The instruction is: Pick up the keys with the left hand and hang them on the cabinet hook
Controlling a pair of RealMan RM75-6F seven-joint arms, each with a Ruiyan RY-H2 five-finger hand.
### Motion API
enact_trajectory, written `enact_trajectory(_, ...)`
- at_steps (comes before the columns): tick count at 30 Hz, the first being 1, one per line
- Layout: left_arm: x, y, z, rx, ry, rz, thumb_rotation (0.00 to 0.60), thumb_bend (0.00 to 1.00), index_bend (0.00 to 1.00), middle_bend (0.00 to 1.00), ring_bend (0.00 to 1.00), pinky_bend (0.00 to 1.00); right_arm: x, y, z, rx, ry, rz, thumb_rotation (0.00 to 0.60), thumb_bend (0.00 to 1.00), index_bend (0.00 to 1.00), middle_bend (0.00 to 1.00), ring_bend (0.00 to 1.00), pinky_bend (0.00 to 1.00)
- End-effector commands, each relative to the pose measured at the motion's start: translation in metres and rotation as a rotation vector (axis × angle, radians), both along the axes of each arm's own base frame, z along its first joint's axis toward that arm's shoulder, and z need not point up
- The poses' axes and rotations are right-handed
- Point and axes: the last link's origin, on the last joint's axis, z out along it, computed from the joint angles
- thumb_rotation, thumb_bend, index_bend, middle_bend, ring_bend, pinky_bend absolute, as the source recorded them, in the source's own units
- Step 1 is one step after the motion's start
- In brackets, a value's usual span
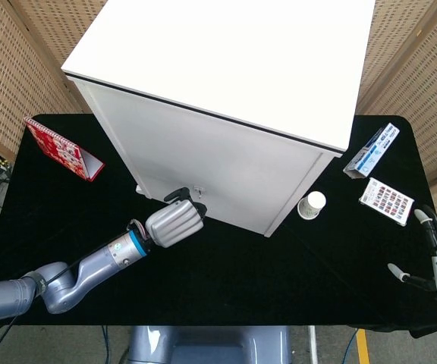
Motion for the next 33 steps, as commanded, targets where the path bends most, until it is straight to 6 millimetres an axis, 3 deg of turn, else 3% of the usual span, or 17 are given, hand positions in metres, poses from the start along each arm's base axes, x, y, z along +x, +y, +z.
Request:
enact_trajectory(1, 0.002, 0.002, -0.001, 0.004, -0.004, 0.001, 0.600, 0.46, 0.65, 0.90, 0.87, 0.79, 0.000, 0.000, 0.000, -0.001, 0.000, 0.000, 0.600, 0.12, 0.00, 0.00, 0.00, 0.00)
enact_trajectory(33, 0.025, 0.007, -0.010, 0.035, 0.036, -0.080, 0.600, 0.46, 0.65, 0.90, 0.87, 0.79, -0.002, 0.000, 0.005, -0.015, -0.024, 0.010, 0.600, 0.12, 0.00, 0.00, 0.00, 0.00)
